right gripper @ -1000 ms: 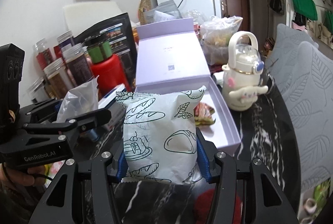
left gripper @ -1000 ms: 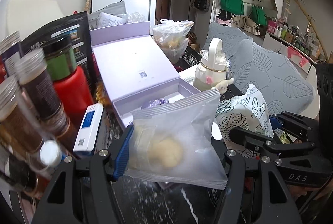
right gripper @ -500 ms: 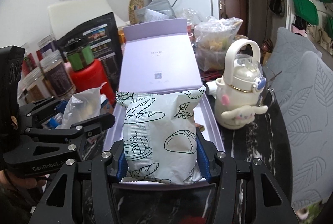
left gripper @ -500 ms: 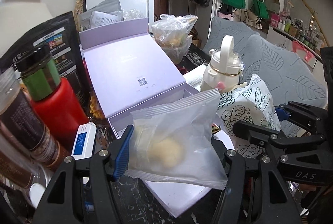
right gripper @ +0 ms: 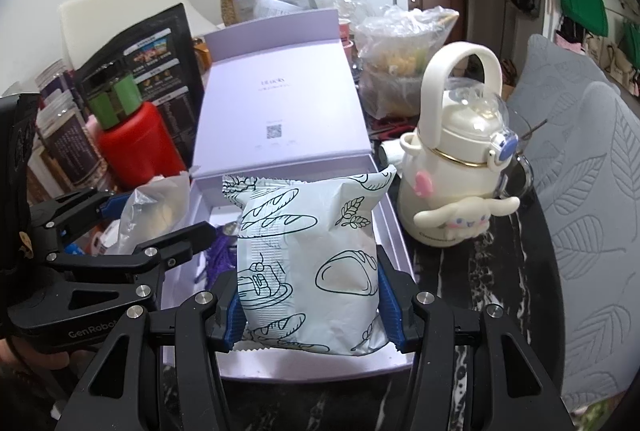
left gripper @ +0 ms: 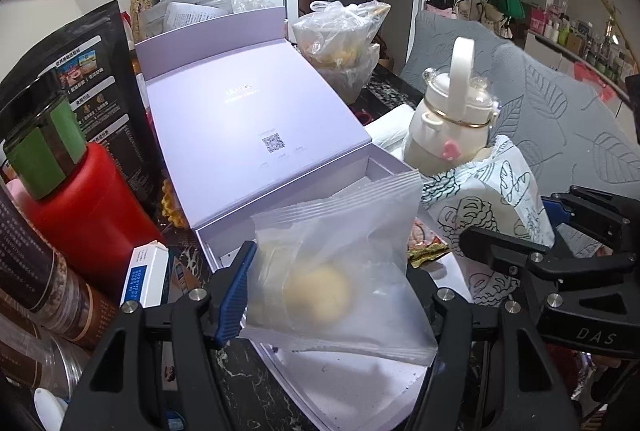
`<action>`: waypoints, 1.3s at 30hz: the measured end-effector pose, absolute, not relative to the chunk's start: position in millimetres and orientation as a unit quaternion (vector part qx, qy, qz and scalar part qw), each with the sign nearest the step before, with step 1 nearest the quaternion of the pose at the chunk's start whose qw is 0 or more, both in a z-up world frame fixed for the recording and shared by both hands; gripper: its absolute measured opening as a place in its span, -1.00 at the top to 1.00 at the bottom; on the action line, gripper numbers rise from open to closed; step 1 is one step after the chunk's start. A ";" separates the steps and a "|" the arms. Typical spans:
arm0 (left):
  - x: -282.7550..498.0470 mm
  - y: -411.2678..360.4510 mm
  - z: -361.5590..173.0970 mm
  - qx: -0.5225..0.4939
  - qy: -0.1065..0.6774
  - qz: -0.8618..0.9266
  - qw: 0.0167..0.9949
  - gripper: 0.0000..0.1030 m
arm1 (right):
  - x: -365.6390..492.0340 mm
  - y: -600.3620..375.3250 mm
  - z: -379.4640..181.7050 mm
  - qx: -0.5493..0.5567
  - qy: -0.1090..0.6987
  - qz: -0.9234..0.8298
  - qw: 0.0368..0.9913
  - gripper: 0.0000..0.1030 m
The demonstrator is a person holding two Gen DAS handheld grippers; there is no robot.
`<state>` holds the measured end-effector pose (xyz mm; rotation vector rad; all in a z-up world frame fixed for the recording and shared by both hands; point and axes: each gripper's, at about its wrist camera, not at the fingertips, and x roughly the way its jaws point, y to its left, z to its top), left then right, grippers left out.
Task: Organize soft objects
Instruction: 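Release the zip bag into the box with left tool while right tool releases bread bag, then withdraw both tools from the box toward the red scrunchie and silver snack bag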
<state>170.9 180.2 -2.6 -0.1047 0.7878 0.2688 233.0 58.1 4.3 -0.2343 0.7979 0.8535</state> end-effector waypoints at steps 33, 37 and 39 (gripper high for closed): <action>150.3 167.9 13.5 -0.055 0.396 0.157 0.903 -0.48 | 209.5 42.7 23.8 -0.126 0.351 0.378 0.847 -0.33; 138.8 160.1 23.3 -0.051 0.386 0.157 0.908 -0.48 | 197.3 35.3 32.5 -0.124 0.340 0.379 0.852 -0.33; 133.0 155.6 27.7 -0.049 0.381 0.157 0.910 -0.48 | 191.0 31.0 36.1 -0.123 0.335 0.379 0.854 -0.33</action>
